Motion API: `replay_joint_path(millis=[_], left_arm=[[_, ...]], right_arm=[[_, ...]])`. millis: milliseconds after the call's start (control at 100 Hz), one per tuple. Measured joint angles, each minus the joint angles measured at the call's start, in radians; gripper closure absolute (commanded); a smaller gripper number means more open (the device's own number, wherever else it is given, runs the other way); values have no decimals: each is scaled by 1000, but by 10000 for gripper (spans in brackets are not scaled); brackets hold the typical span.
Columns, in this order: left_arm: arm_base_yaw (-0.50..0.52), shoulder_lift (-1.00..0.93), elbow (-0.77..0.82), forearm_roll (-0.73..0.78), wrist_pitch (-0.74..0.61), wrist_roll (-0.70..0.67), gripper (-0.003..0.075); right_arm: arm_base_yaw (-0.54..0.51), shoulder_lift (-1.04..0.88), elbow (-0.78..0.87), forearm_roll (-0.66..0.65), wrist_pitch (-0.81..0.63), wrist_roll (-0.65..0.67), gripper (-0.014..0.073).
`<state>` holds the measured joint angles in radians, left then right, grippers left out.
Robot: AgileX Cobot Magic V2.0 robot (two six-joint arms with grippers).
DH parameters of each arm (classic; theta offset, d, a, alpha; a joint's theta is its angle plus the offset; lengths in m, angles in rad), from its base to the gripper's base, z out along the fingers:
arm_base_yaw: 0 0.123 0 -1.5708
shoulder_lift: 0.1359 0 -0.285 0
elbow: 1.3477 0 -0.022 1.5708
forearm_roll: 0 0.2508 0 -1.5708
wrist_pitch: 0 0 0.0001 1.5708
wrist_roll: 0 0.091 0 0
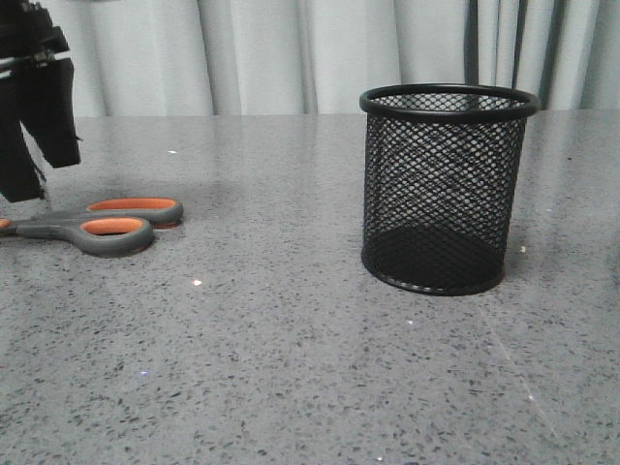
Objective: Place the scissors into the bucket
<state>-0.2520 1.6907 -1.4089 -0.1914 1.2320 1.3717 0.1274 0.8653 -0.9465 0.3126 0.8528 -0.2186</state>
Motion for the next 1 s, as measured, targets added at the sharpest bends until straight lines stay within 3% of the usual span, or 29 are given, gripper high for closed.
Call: replay_joint_path(millis=[1000], left_arm=[[0, 67, 29, -10, -12, 5, 319]], right_arm=[[36, 0, -2, -5, 2, 0, 169]])
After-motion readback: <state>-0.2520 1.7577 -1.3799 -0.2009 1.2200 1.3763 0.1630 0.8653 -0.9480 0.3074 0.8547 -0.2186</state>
